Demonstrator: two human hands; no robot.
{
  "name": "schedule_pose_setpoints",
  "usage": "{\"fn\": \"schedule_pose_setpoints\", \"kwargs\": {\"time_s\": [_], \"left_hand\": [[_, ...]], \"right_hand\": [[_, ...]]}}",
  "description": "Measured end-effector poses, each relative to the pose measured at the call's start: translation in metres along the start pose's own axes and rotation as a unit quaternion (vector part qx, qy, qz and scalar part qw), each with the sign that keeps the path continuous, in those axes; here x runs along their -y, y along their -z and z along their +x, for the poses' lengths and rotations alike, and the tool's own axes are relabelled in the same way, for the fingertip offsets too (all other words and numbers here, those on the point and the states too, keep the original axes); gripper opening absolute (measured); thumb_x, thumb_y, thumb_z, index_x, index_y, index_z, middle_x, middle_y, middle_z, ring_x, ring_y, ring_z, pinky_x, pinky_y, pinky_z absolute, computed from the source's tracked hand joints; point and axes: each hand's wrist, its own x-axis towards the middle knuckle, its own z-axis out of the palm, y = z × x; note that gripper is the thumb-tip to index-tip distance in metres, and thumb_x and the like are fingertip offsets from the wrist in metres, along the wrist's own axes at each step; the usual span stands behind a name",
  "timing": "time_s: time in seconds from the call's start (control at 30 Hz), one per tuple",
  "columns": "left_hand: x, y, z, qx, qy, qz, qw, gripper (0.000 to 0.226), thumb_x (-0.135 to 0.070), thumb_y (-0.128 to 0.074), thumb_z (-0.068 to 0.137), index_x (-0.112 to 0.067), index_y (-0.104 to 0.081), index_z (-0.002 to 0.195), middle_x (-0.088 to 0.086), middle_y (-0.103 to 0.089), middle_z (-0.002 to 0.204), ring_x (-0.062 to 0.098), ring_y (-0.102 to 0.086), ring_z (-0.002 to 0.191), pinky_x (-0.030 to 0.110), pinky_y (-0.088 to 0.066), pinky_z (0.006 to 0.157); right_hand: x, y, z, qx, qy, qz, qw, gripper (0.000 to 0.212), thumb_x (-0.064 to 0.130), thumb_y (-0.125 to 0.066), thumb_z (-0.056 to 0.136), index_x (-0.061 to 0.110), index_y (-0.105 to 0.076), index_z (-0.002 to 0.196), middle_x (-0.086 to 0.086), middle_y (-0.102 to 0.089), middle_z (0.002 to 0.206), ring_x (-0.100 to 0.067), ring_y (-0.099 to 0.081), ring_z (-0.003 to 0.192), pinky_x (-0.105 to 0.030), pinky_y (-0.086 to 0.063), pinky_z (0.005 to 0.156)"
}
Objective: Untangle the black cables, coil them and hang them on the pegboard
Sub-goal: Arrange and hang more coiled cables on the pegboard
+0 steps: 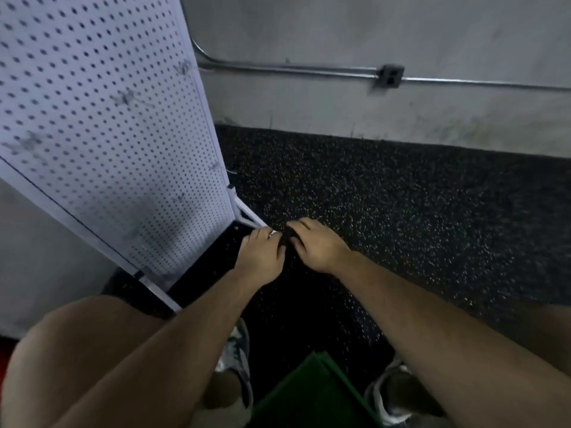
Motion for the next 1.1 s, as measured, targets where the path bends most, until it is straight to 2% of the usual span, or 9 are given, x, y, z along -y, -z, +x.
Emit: {"fn": "schedule_pose_setpoints", "kwargs": {"time_s": [0.17, 0.33, 0.5, 0.67, 0.73, 0.8, 0.93, 1.0, 1.1], "left_hand": [[-0.002, -0.069, 0.003, 0.280, 0.001, -0.009, 0.960, 0.050, -0.036, -0.043, 0.107, -0.020, -0.037, 0.155, 0.012, -0.034, 0.153, 0.035, -0.041, 0.135, 0.043, -0.039, 0.110], [-0.004, -0.143, 0.001, 0.393, 0.032, -0.021, 0.919, 0.056, -0.039, -0.040, 0.108, -0.015, -0.030, 0.157, 0.011, -0.028, 0.157, 0.033, -0.038, 0.139, 0.044, -0.039, 0.112], [-0.007, -0.207, -0.001, 0.397, 0.081, -0.045, 0.913, 0.055, -0.035, -0.045, 0.106, -0.006, -0.032, 0.152, 0.013, -0.029, 0.154, 0.031, -0.037, 0.137, 0.043, -0.038, 0.113], [-0.010, -0.253, 0.018, 0.333, 0.141, -0.082, 0.929, 0.065, -0.027, -0.049, 0.103, -0.005, -0.021, 0.157, 0.014, -0.029, 0.156, 0.031, -0.033, 0.141, 0.042, -0.034, 0.114], [-0.007, -0.272, 0.029, 0.326, 0.167, -0.097, 0.926, 0.065, -0.027, -0.052, 0.101, -0.004, -0.024, 0.155, 0.015, -0.035, 0.152, 0.032, -0.037, 0.138, 0.043, -0.039, 0.111], [-0.006, -0.285, 0.035, 0.328, 0.186, -0.099, 0.921, 0.058, -0.027, -0.054, 0.100, -0.004, -0.032, 0.147, 0.016, -0.039, 0.146, 0.032, -0.042, 0.132, 0.044, -0.044, 0.106], [-0.010, -0.307, 0.044, 0.317, 0.227, -0.100, 0.915, 0.047, -0.027, -0.056, 0.098, -0.005, -0.038, 0.135, 0.015, -0.044, 0.137, 0.033, -0.054, 0.118, 0.047, -0.049, 0.099], [-0.012, -0.313, 0.045, 0.324, 0.268, -0.143, 0.896, 0.041, -0.029, -0.057, 0.096, -0.009, -0.038, 0.126, 0.014, -0.056, 0.122, 0.032, -0.060, 0.107, 0.047, -0.053, 0.094], [-0.019, -0.316, 0.042, 0.326, 0.318, -0.205, 0.866, 0.041, -0.035, -0.060, 0.094, -0.010, -0.041, 0.121, 0.009, -0.062, 0.108, 0.027, -0.064, 0.095, 0.040, -0.056, 0.084]], "right_hand": [[-0.061, -0.044, -0.048, 0.114, -0.224, 0.062, 0.966, 0.046, 0.033, -0.037, 0.109, 0.014, -0.040, 0.150, -0.011, -0.042, 0.149, -0.032, -0.043, 0.135, -0.043, -0.040, 0.109], [-0.108, -0.106, -0.090, 0.185, -0.340, 0.100, 0.916, 0.051, 0.030, -0.043, 0.106, 0.009, -0.033, 0.152, -0.014, -0.040, 0.148, -0.034, -0.042, 0.136, -0.046, -0.039, 0.112], [-0.123, -0.170, -0.103, 0.222, -0.397, 0.156, 0.876, 0.056, 0.039, -0.053, 0.103, 0.006, -0.038, 0.146, -0.017, -0.046, 0.141, -0.034, -0.048, 0.129, -0.044, -0.044, 0.107], [-0.126, -0.226, -0.083, 0.167, -0.448, 0.259, 0.839, 0.064, 0.049, -0.067, 0.091, 0.009, -0.047, 0.137, -0.011, -0.056, 0.133, -0.028, -0.057, 0.119, -0.043, -0.051, 0.102], [-0.127, -0.245, -0.071, 0.145, -0.476, 0.291, 0.817, 0.067, 0.051, -0.072, 0.085, 0.009, -0.051, 0.132, -0.010, -0.060, 0.127, -0.026, -0.061, 0.113, -0.042, -0.054, 0.098], [-0.125, -0.256, -0.062, 0.103, -0.524, 0.317, 0.784, 0.072, 0.046, -0.078, 0.083, 0.005, -0.047, 0.133, -0.010, -0.060, 0.126, -0.026, -0.062, 0.113, -0.041, -0.054, 0.098], [-0.127, -0.276, -0.045, 0.039, -0.646, 0.364, 0.669, 0.079, 0.035, -0.083, 0.080, -0.002, -0.037, 0.133, -0.015, -0.060, 0.126, -0.030, -0.064, 0.111, -0.035, -0.055, 0.092], [-0.130, -0.279, -0.043, 0.073, -0.647, 0.352, 0.672, 0.075, 0.034, -0.081, 0.080, -0.002, -0.044, 0.134, -0.015, -0.060, 0.126, -0.030, -0.063, 0.112, -0.031, -0.052, 0.088], [-0.135, -0.284, -0.049, 0.089, -0.643, 0.351, 0.675, 0.045, 0.026, -0.069, 0.087, 0.002, -0.059, 0.123, -0.012, -0.066, 0.113, -0.027, -0.065, 0.100, -0.029, -0.052, 0.081]]}}
